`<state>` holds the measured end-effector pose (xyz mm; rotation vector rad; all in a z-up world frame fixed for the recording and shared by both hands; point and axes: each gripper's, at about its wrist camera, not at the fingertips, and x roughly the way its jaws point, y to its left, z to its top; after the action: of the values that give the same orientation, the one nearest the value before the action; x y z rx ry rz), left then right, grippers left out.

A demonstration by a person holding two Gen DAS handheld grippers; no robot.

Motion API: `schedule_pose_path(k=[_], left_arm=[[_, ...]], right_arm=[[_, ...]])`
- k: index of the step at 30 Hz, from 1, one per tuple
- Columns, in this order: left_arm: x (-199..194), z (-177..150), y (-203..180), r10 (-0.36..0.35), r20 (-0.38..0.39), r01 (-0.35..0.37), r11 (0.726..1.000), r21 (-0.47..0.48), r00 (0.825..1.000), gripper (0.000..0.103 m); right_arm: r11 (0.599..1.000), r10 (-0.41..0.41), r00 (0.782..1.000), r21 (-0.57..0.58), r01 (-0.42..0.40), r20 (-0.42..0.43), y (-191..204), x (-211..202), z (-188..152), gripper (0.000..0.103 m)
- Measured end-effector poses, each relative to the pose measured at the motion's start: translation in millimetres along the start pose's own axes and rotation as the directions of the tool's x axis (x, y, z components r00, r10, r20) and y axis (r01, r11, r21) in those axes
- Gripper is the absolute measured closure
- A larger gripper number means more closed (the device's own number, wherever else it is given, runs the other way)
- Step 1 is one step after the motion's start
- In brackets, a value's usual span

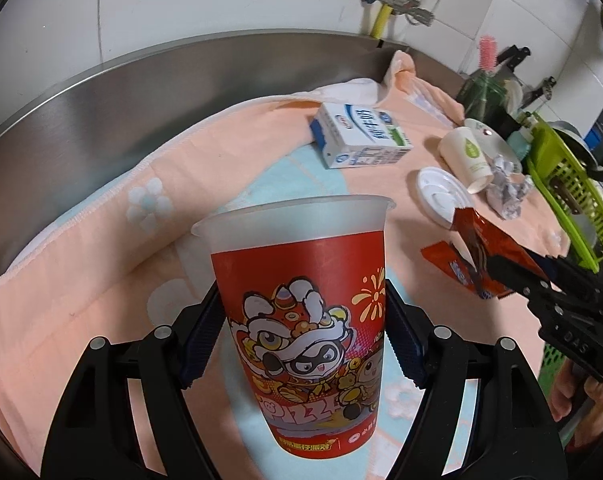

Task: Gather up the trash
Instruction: 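Carry the orange packet and red cup over the basket and open both grippers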

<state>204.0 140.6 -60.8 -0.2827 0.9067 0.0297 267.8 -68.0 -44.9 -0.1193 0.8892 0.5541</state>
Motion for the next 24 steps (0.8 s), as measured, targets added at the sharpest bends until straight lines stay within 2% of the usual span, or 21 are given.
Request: schedule_pose_path(k=[6, 13, 18, 24], left_arm=[[-11, -10, -21, -0.032, 0.003, 0.031, 0.999, 0.034, 0.999, 0.030], [-21, -22, -53, -0.082, -0.004, 0.083, 0.994, 0.076, 0.997, 0.030], [-29, -30, -82, -0.128, -0.014, 0.129, 0.985, 0.114, 0.992, 0.030], [-37, -46, -140, -0.202, -0.042, 0.206, 0.957, 0.203, 0.978, 0.030]], right_arm=[[0.998, 0.022, 0.999, 0.053, -0.024, 0.034, -7, -38, -23, 0.063], [0.993, -0.007, 0.997, 0.116, -0.003, 0.078, -24, -80, -54, 0.064], [0.984, -0.075, 0.993, 0.167, 0.060, 0.088, -51, -115, -86, 0.064], [0.953, -0.188, 0.979, 0.255, 0.164, 0.074, -95, -160, -133, 0.064]])
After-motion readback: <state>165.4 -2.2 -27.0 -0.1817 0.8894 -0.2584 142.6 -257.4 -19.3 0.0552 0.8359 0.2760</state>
